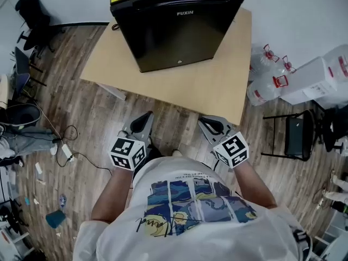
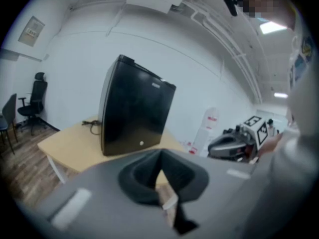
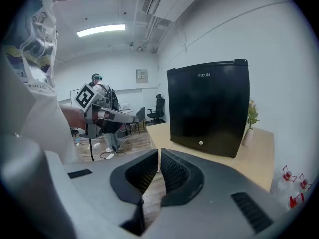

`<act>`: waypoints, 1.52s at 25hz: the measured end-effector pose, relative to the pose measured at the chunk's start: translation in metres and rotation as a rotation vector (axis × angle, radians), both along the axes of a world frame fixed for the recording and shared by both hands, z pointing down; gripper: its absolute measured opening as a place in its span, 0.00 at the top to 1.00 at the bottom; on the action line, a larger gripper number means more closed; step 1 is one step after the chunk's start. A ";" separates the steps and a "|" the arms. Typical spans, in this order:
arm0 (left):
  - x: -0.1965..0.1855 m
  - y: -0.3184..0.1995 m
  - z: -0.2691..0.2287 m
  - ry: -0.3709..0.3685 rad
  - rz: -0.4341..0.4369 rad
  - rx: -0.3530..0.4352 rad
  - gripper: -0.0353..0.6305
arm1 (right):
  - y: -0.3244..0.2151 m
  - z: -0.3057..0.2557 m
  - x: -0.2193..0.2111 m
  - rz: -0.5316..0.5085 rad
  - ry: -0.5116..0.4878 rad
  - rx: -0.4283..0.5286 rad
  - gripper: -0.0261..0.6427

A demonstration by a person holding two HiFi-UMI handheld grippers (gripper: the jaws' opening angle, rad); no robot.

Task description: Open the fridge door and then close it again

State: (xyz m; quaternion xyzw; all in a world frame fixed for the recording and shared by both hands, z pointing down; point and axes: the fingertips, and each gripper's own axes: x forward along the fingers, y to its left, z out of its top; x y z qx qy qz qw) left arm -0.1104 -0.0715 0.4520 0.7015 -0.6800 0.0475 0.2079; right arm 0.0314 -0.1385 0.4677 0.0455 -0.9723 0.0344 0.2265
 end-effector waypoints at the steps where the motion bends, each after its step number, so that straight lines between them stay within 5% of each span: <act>1: 0.008 0.003 0.002 -0.017 0.000 -0.008 0.94 | 0.002 0.003 0.005 -0.010 0.005 -0.004 0.92; 12: 0.060 0.023 -0.002 -0.056 0.017 -0.022 0.94 | 0.022 0.003 0.028 -0.076 -0.024 -0.013 0.93; 38: 0.117 0.048 0.006 -0.079 0.068 -0.087 0.94 | 0.054 0.014 0.075 -0.092 -0.020 -0.032 0.93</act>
